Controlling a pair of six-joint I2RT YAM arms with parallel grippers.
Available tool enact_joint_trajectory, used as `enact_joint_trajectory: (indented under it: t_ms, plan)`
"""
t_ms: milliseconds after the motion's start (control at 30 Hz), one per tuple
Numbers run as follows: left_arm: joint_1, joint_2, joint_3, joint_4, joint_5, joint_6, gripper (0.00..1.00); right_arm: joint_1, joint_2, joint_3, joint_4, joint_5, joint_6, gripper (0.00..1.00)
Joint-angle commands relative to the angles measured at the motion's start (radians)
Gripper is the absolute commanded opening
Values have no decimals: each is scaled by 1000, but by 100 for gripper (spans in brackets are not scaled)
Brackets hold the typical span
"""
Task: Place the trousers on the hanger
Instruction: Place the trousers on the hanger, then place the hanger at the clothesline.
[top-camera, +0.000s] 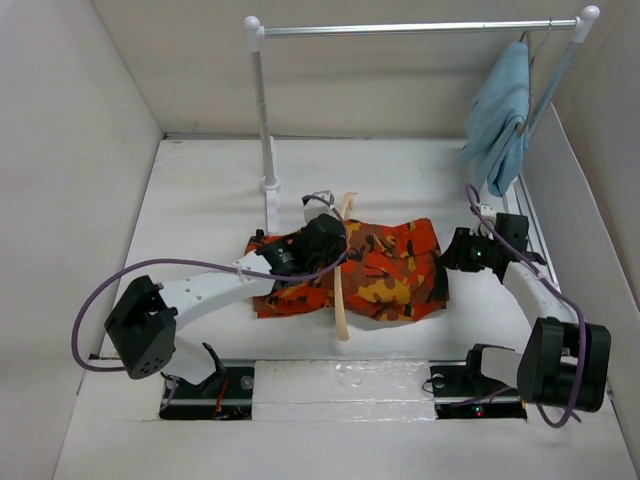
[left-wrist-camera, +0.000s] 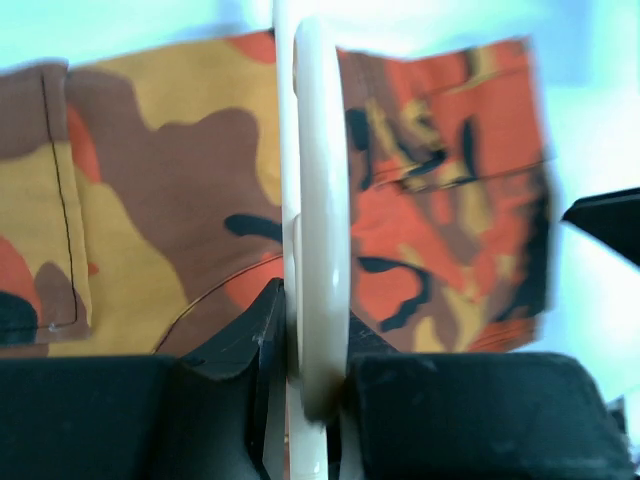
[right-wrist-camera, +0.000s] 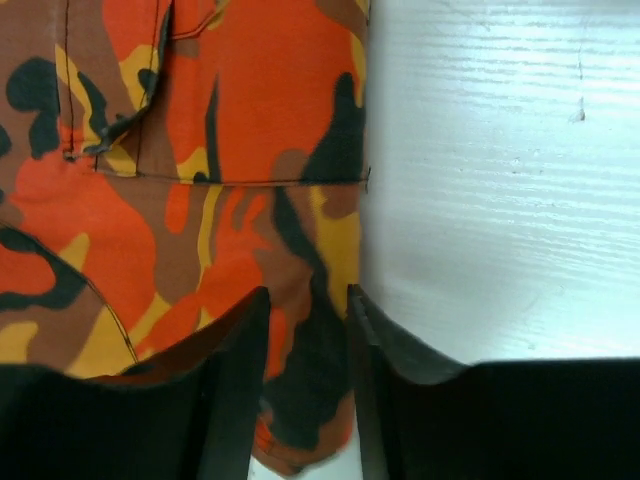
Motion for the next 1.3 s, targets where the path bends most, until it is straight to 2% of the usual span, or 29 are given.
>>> enact_joint_trajectory:
  t_ms: [0,133,200,233,267,300,367,400,433,500,567,600,733,800,933,1100,1133,1200,1233,1267]
  plan:
    - [-1,-116,174,-11,-44,56,0,12,-120,57,-82,-51,-71,44]
    - [-1,-102,436,-129,-35,121,0,54,-329,227,-298,-68,-91,61]
    - [-1,-90,507,-178,-24,158,0,80,-388,308,-328,-88,-49,65]
    - [-1,-78,576,-197,-25,164,0,94,-405,403,-370,-109,-40,68]
    - [-1,-68,607,-215,-25,175,0,144,-399,443,-380,-117,-25,69]
    - [-1,-64,636,-240,-22,183,0,173,-401,474,-369,-132,67,69]
    - [-1,-44,697,-252,-15,200,0,266,-425,494,-244,-188,179,73]
    - [-1,-39,728,-263,-7,204,0,297,-437,483,-180,-200,318,74]
    - [-1,-25,740,-269,-5,207,0,327,-447,464,-55,-200,380,76]
    - [-1,-13,754,-275,-4,206,0,421,-453,447,45,-179,539,78]
    - [-1,-5,748,-262,-2,189,0,501,-447,433,144,-110,602,79]
    - [-1,-5,741,-243,-1,185,0,597,-430,425,173,-78,642,79]
    - [-1,11,722,-214,21,161,0,805,-350,398,296,85,687,81]
    - [-1,15,722,-203,27,151,0,863,-310,375,365,113,702,81]
    - [-1,4,722,-188,28,138,0,939,-241,359,366,252,706,81]
    - [9,-21,701,-165,39,106,0,968,-197,324,389,332,729,75]
    - [9,-31,684,-160,41,99,0,968,-192,313,434,331,730,66]
    - [9,-36,679,-163,44,94,0,968,-171,310,461,331,742,54]
    - [9,-38,676,-166,44,95,0,968,-167,308,496,331,744,38]
    - [9,-41,675,-166,48,96,0,968,-161,308,508,331,745,30]
